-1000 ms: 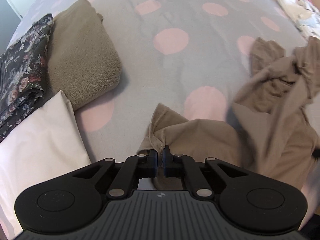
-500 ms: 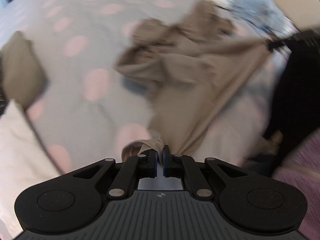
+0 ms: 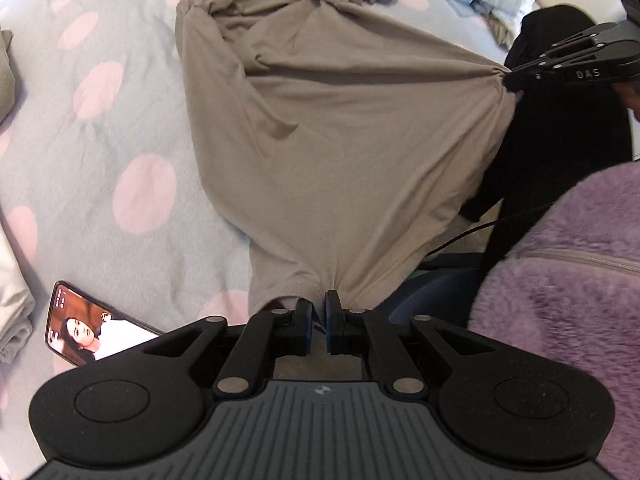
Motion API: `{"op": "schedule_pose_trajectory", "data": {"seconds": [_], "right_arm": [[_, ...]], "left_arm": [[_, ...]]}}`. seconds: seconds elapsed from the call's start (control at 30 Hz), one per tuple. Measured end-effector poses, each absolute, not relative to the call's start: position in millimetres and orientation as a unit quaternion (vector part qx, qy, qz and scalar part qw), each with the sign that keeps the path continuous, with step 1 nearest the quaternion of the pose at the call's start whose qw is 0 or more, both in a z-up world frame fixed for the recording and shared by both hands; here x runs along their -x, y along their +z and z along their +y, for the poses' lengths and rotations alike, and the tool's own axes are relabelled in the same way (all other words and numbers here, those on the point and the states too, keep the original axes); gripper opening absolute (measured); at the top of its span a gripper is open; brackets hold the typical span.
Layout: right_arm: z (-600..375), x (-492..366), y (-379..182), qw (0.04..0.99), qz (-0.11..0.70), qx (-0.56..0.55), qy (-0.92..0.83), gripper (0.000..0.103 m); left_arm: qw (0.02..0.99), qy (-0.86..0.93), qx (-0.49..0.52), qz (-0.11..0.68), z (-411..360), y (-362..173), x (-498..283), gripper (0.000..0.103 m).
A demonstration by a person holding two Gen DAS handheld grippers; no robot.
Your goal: Fold clothes
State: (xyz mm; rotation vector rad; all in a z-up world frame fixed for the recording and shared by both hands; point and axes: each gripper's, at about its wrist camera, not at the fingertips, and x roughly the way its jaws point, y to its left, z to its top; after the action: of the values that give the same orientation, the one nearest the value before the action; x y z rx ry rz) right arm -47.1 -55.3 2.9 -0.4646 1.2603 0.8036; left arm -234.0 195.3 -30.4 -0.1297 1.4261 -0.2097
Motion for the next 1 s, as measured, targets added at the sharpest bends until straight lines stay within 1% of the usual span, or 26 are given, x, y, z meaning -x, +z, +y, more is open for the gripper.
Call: {"op": "schedule_pose_trajectory", "data": {"seconds": [0.07, 0.13, 0.17, 0.2, 0.23, 0.4, 0.57, 0.8, 0.97, 1.0], "right_arm": [[-58, 46, -2, 0.706, 0.573, 0.215, 0.358, 0.01], [-60, 44, -3, 0.707, 0.573, 0.216, 0.354, 0.01], [-61, 41, -1, 0.711, 0.57, 0.215, 0.352, 0.012], [-60, 37, 2, 0.716, 0.564, 0.214, 0.35, 0.018], [-58, 33, 5, 0.722, 0.558, 0.213, 0.35, 0.02], [-40, 8, 19, 0.747, 0.524, 0.206, 0.354, 0.025], [-16, -22, 22, 0.761, 0.511, 0.194, 0.351, 0.026], [18, -58, 17, 0.785, 0.473, 0.212, 0.34, 0.026], [35, -86, 11, 0.824, 0.426, 0.179, 0.328, 0.027], [38, -91, 9, 0.835, 0.412, 0.173, 0.322, 0.029]], "left_arm": [[0.748, -0.097, 0.053, 0.654, 194, -28, 236, 0.017], [0.751, -0.094, 0.051, 0.651, 196, -24, 233, 0.023], [0.754, -0.09, 0.054, 0.649, 198, -21, 230, 0.024], [0.756, -0.084, 0.057, 0.647, 200, -19, 227, 0.024], [0.757, -0.078, 0.06, 0.646, 203, -18, 222, 0.024], [0.788, -0.045, 0.086, 0.609, 229, 1, 188, 0.024], [0.807, -0.014, 0.143, 0.573, 261, 17, 147, 0.024], [0.82, -0.004, 0.135, 0.556, 276, 11, 94, 0.024], [0.828, 0.009, 0.132, 0.546, 284, -5, 66, 0.024], [0.832, 0.02, 0.128, 0.54, 286, -7, 62, 0.024]]}}
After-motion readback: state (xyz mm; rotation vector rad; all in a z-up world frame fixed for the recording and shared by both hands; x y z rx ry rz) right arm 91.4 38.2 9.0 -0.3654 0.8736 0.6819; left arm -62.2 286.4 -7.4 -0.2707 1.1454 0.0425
